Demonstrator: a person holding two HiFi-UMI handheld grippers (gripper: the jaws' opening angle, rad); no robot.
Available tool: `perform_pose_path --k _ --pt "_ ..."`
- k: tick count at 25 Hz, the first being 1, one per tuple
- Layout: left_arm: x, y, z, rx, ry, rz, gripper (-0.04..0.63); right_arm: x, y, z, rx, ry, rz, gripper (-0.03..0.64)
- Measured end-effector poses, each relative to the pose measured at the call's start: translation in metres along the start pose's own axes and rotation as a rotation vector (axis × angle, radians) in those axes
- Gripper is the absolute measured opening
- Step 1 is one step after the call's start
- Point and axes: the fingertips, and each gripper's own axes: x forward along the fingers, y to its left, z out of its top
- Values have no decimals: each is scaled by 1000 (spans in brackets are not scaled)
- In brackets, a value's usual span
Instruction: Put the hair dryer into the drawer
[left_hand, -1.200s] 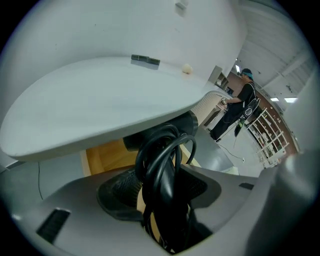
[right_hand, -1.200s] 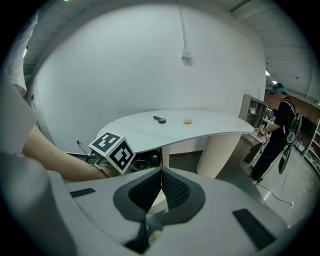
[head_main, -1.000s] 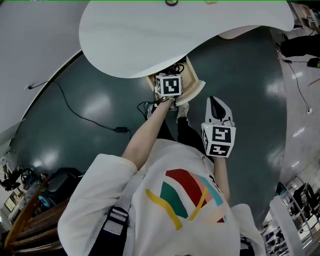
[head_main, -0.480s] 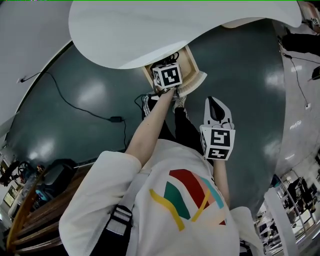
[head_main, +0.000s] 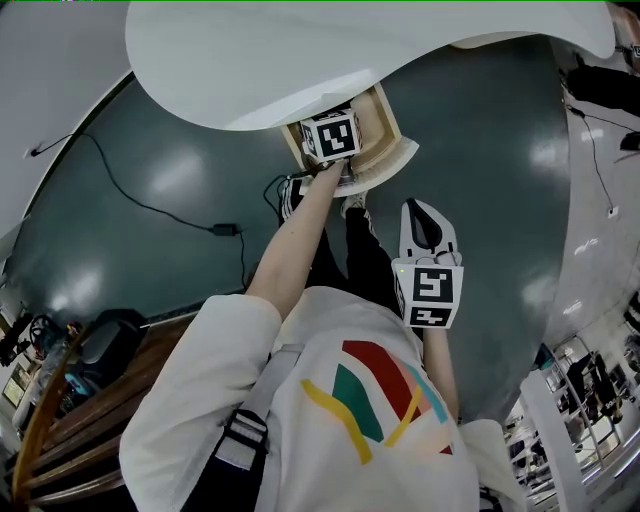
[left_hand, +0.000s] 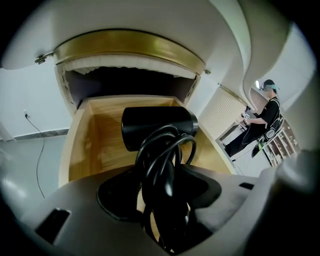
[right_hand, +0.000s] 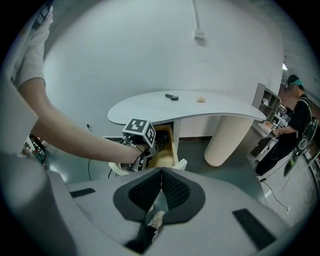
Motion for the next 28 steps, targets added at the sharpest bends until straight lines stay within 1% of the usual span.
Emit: perform_pose_path --k 3,14,21,28 --pt "6 0 -3 19 -13 -8 230 0 0 -8 3 16 -1 11" --pt "24 9 -15 -14 -5 5 230 4 6 -23 28 41 10 11" --pt "33 10 -15 -3 -33 5 230 13 8 -23 31 31 22 11" --pt "42 9 -18 -15 -5 4 230 19 6 -20 45 17 31 11"
